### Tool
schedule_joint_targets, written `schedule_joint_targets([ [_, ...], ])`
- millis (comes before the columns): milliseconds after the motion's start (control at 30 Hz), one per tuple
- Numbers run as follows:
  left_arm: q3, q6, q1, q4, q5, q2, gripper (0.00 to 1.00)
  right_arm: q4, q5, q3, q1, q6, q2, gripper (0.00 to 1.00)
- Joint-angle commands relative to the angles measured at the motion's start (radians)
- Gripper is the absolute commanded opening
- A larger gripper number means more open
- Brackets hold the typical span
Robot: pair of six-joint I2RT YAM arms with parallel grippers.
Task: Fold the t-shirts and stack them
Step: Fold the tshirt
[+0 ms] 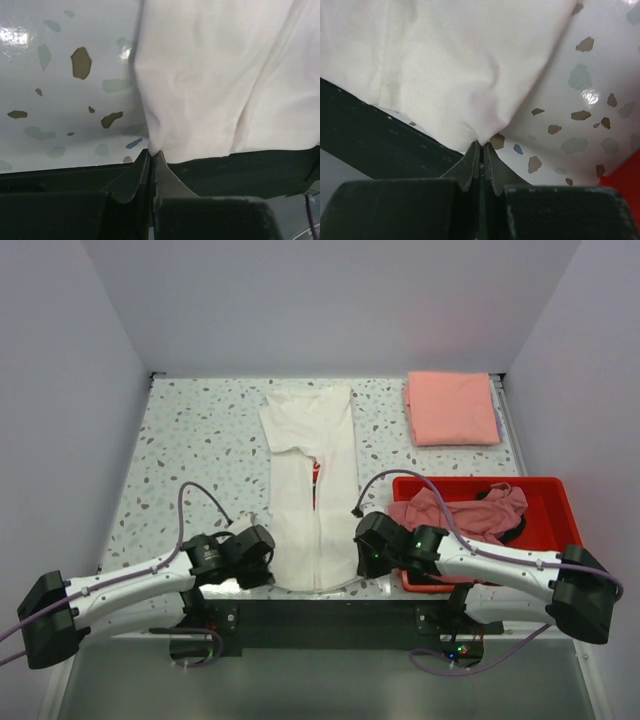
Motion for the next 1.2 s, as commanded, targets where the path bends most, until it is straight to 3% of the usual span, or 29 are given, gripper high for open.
schedule_joint_targets([
  [0, 0.141, 0.058, 0.000, -0.036, -0.126, 0.011, 0.00, -0.033, 0.119, 0.101, 0.007, -0.059, -0.012, 0.00],
  [167, 0.267, 0.127, 0.036, 0.002, -0.233, 0.080, 0.00, -0.051, 0.179, 0.220, -0.042, -0.135, 0.041, 0.00],
  [333, 0.370, 0.317, 0.232, 0.133, -0.137, 0.234, 0.00, 0.016, 0.138, 0.298, -0.189, -0.206, 0.090, 0.00],
  [500, 0.502, 0.421, 0.340, 0.196, -0.097, 0.393, 0.00, 0.067, 0.119, 0.380, -0.263, -0.264, 0.168, 0.00],
  [733, 0.593, 0.469, 0.452, 0.223, -0.074, 0.506, 0.00, 0.108, 0.062, 0.524, -0.415, -0.312, 0.318, 0.00],
  [1167, 0.720, 0.532, 0.580, 0.269, -0.052, 0.700, 0.00, 0.148, -0.038, 0.746, -0.530, -0.376, 0.588, 0.00],
])
